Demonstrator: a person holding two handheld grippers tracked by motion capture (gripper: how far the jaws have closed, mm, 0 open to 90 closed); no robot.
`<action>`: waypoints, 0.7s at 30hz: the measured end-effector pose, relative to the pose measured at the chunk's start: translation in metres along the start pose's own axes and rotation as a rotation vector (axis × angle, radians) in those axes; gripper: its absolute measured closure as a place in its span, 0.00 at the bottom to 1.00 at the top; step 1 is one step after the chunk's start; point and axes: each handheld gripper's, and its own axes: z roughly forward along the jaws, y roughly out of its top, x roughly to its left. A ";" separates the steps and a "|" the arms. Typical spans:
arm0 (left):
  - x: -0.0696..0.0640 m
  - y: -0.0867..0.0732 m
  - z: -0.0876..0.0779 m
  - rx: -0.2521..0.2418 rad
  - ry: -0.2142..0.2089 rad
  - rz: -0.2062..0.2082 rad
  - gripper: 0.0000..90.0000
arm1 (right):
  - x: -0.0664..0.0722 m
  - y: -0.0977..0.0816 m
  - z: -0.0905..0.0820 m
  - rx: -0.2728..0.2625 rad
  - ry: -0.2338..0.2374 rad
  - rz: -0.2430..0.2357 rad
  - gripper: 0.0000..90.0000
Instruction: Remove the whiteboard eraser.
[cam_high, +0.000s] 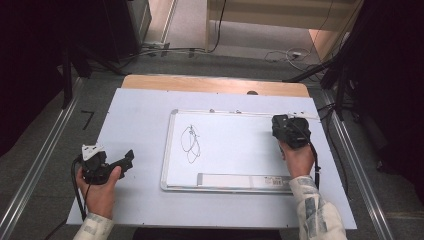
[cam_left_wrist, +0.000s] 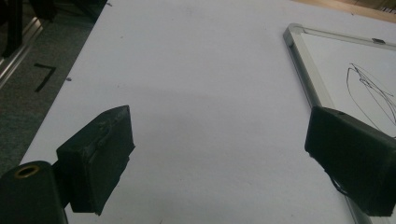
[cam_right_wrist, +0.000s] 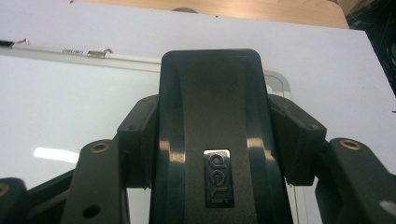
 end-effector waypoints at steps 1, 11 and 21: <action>0.000 0.000 0.000 0.000 0.000 -0.001 0.09 | 0.002 -0.001 -0.002 -0.001 0.005 -0.003 0.42; -0.001 0.000 0.001 0.004 -0.003 0.003 0.09 | 0.016 -0.007 -0.018 -0.031 0.078 -0.010 0.42; 0.000 0.000 0.001 0.006 -0.004 -0.002 0.09 | 0.028 -0.012 -0.023 -0.029 0.121 -0.027 0.42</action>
